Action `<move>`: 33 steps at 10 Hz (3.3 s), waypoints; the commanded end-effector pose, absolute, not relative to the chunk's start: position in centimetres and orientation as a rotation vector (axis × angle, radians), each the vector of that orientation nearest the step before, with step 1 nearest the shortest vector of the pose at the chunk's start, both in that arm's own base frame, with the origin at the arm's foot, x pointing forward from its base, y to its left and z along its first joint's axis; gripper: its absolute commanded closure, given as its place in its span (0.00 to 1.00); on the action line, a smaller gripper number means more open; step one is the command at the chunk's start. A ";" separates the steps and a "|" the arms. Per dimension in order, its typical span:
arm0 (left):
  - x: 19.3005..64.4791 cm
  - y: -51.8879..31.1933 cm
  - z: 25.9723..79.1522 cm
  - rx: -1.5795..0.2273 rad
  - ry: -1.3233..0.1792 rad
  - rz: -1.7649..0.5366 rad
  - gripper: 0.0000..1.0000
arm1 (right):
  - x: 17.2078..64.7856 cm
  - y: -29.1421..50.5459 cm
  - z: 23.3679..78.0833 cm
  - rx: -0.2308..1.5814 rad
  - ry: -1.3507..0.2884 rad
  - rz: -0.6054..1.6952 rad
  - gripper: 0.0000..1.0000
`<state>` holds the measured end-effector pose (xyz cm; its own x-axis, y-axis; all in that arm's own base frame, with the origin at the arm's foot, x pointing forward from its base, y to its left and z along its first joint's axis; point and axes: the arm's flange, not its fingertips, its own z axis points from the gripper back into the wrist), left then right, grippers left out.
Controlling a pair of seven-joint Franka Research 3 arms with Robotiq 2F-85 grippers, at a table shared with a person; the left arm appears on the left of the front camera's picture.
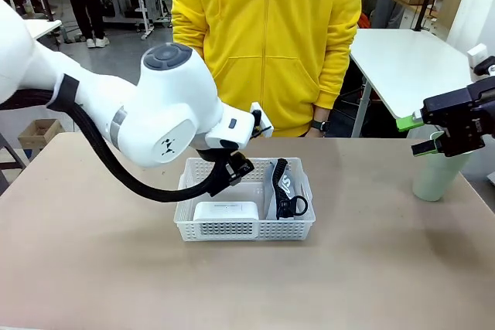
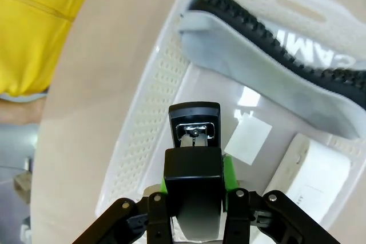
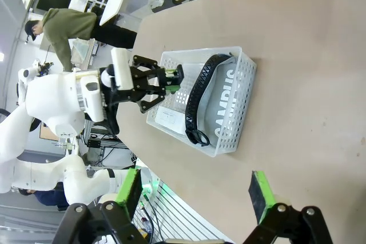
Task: Efficiently arrange items inside the basket to fit them all.
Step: Pick up the Stapler and place it inside the Organizing basket.
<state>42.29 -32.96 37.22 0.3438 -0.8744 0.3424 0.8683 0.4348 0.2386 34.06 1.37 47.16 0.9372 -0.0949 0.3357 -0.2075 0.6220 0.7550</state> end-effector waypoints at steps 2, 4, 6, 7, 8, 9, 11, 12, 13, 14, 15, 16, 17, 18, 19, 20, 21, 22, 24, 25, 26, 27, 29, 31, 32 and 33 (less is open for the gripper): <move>43.7 -35.1 36.0 0.110 -0.367 -1.142 0.63 | 34.3 1.5 47.1 0.928 -0.382 0.076 0.00; 44.0 -35.8 35.2 0.126 -0.332 -1.159 0.63 | 34.3 1.5 47.1 0.928 -0.382 0.076 0.00; 44.3 -36.1 34.6 0.149 -0.308 -1.162 0.63 | 34.3 1.5 47.1 0.928 -0.382 0.076 0.00; 44.3 -36.1 34.5 0.148 -0.299 -1.170 0.37 | 34.3 1.5 47.1 0.928 -0.382 0.076 0.00; 44.4 -36.2 34.4 0.150 -0.293 -1.172 0.06 | 34.3 1.5 47.1 0.928 -0.382 0.076 0.00; 44.5 -36.1 34.4 0.152 -0.285 -1.168 0.00 | 34.3 1.5 47.1 0.928 -0.382 0.076 0.00; 44.5 -36.0 34.5 0.137 -0.290 -1.174 0.00 | 34.3 1.5 47.1 0.928 -0.382 0.076 0.00; 44.5 -35.9 34.6 0.130 -0.295 -1.173 0.00 | 34.3 1.5 47.1 0.928 -0.382 0.076 0.00; 44.4 -35.8 34.7 0.127 -0.298 -1.174 0.00 | 34.3 1.5 47.1 0.928 -0.382 0.076 0.00; 44.0 -35.3 35.3 0.099 -0.302 -1.172 0.00 | 34.3 1.5 47.1 0.928 -0.382 0.076 0.00; 43.6 -34.2 36.5 0.025 -0.302 -1.185 0.00 | 34.3 1.5 47.1 0.928 -0.382 0.076 0.00; 43.2 -32.1 38.1 -0.053 -0.308 -1.155 0.00 | 34.3 1.5 47.1 0.928 -0.382 0.076 0.00; 43.0 -29.4 40.0 -0.127 -0.317 -1.102 0.00 | 34.3 1.5 47.1 0.928 -0.382 0.076 0.00; 43.2 -26.1 42.0 -0.186 -0.357 -1.001 0.00 | 34.3 1.5 47.1 0.928 -0.382 0.076 0.00; 43.4 -22.2 43.9 -0.302 -0.385 -0.939 0.00 | 34.3 1.5 47.1 0.928 -0.382 0.076 0.00; 43.7 -18.4 44.9 -0.418 -0.378 -0.902 0.00 | 34.3 1.5 47.1 0.928 -0.382 0.076 0.00; 43.9 -14.5 45.6 -0.542 -0.357 -0.875 0.00 | 34.3 1.5 47.1 0.928 -0.382 0.076 0.00; 44.2 -10.7 46.2 -0.672 -0.338 -0.851 0.00 | 34.3 1.5 47.1 0.928 -0.382 0.076 0.00; 45.5 -1.6 46.7 -0.981 -0.286 -0.786 0.00 | 34.3 1.5 47.1 0.928 -0.382 0.076 0.00; 46.3 2.7 46.3 -1.130 -0.324 -0.711 0.00 | 34.3 1.5 47.1 0.928 -0.382 0.076 0.00; 46.8 6.9 45.2 -1.308 -0.403 -0.623 0.00 | 34.3 1.5 47.1 0.928 -0.382 0.076 0.00; 46.8 9.7 43.8 -1.464 -0.468 -0.546 0.00 | 34.3 1.5 47.1 0.928 -0.382 0.076 0.00; 44.0 9.1 44.9 -1.307 -0.416 -0.645 0.00 | 34.3 1.5 47.1 0.928 -0.382 0.076 0.00; 44.0 9.1 44.9 -1.307 -0.416 -0.645 0.00 | 34.3 1.5 47.1 0.928 -0.382 0.076 0.00; 44.0 9.1 44.9 -1.307 -0.416 -0.645 0.00 | 34.3 1.5 47.1 0.928 -0.382 0.076 0.00; 44.0 9.1 44.9 -1.307 -0.416 -0.645 0.00 | 34.3 1.5 47.1 0.928 -0.382 0.076 0.00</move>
<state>44.75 8.79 45.36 0.7472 -0.2082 0.6311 0.6595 0.1155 -0.7428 34.08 1.36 47.13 0.9378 -0.0945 0.3342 -0.2061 0.6230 0.7546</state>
